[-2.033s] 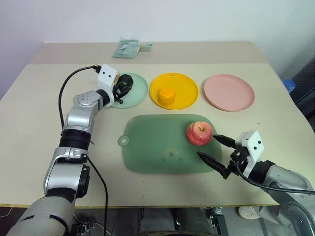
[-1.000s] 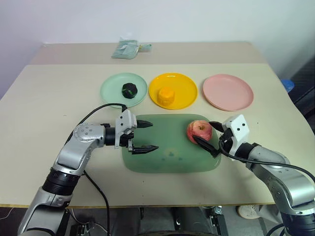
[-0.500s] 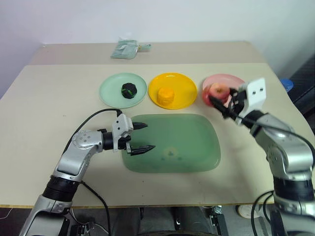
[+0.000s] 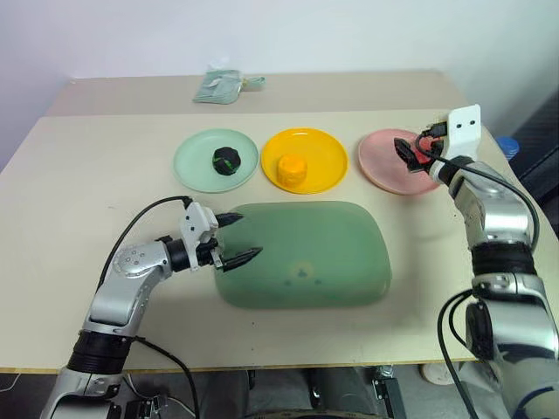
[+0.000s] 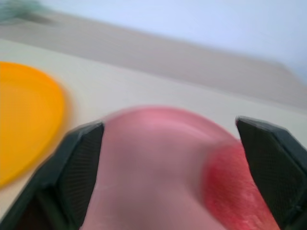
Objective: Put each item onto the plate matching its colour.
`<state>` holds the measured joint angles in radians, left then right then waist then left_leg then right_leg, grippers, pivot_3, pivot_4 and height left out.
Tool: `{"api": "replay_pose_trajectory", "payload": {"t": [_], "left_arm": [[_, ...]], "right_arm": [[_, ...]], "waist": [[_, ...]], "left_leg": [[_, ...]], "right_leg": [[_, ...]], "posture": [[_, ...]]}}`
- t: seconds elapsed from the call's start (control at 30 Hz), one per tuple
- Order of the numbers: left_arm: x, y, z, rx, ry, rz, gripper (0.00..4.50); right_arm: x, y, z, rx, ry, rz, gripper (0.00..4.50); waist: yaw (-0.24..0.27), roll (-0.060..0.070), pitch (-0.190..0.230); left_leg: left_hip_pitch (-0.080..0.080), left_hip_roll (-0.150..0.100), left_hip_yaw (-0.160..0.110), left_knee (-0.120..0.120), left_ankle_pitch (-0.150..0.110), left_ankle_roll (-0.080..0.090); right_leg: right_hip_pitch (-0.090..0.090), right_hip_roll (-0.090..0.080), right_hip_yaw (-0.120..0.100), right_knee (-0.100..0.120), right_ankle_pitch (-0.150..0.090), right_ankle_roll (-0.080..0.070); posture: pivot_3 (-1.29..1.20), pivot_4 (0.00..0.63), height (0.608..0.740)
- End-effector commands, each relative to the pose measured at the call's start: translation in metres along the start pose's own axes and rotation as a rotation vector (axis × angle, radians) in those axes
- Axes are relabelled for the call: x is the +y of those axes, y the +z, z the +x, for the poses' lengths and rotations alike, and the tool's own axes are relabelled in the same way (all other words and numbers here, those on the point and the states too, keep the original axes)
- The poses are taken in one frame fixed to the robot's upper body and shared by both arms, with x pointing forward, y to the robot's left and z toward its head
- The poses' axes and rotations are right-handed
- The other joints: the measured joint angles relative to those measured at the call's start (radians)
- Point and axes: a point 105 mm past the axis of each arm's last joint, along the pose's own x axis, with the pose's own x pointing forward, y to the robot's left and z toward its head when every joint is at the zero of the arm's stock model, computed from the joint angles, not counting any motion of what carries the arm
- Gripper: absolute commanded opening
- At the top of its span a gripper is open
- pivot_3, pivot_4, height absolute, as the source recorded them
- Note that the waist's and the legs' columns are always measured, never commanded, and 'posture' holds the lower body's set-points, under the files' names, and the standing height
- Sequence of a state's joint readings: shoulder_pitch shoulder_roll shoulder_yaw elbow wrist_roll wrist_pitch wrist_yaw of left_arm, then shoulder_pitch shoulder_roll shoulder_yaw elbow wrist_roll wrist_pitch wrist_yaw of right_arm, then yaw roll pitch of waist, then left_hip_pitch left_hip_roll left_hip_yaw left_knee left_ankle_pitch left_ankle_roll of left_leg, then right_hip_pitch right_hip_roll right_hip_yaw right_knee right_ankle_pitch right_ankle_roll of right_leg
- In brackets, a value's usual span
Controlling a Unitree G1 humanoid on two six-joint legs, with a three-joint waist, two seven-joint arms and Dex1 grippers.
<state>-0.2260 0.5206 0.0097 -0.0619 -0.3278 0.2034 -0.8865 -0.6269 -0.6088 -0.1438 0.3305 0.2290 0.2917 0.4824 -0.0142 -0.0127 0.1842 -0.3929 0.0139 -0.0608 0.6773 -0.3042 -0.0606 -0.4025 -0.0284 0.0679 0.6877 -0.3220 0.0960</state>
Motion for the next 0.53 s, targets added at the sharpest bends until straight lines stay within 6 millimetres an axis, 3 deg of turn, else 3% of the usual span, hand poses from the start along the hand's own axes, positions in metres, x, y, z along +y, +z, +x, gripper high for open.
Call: {"api": "replay_pose_trajectory", "payload": {"t": [0.03,0.13,0.27,0.4,0.53], "left_arm": [[0.043,0.002,-0.019,0.02,0.229,0.083,4.5],[0.085,-0.009,-0.055,0.116,0.437,0.152,4.5],[0.096,-0.016,-0.083,0.175,0.484,0.183,4.5],[0.092,-0.017,-0.092,0.193,0.48,0.174,4.5],[0.084,-0.014,-0.088,0.19,0.467,0.159,4.5]], "right_arm": [[0.023,0.005,-0.031,-0.038,0.185,-0.061,4.45],[0.047,-0.028,-0.083,0.079,0.368,-0.037,4.45],[0.05,-0.042,-0.124,0.165,0.42,0.017,4.45],[0.042,-0.045,-0.14,0.187,0.384,0.051,4.45],[0.04,-0.045,-0.142,0.192,0.365,0.054,4.45]], "waist": [[0.003,0.0,0.0],[0.005,0.0,0.0],[-0.009,0.001,0.0],[-0.008,0.001,0.0],[-0.003,0.001,0.0]], "left_leg": [[0.0,0.0,0.0,0.0,0.0,0.0],[0.0,-0.001,-0.001,0.001,-0.001,0.001],[0.002,-0.001,0.001,0.001,-0.001,0.002],[0.008,0.0,0.001,0.001,-0.001,0.002],[0.008,0.0,0.0,0.001,-0.001,0.002]], "right_leg": [[0.0,0.0,0.0,0.0,0.0,0.0],[0.002,0.0,-0.001,-0.001,0.0,0.0],[0.003,-0.001,0.001,-0.001,0.0,0.001],[0.01,0.001,0.001,-0.002,0.0,0.001],[0.01,0.0,0.001,-0.003,0.0,0.001]], "posture": [[0.0,0.15,0.74],[0.0,0.15,0.74],[0.0,0.15,0.74],[0.0,0.15,0.74],[0.0,0.15,0.74]]}}
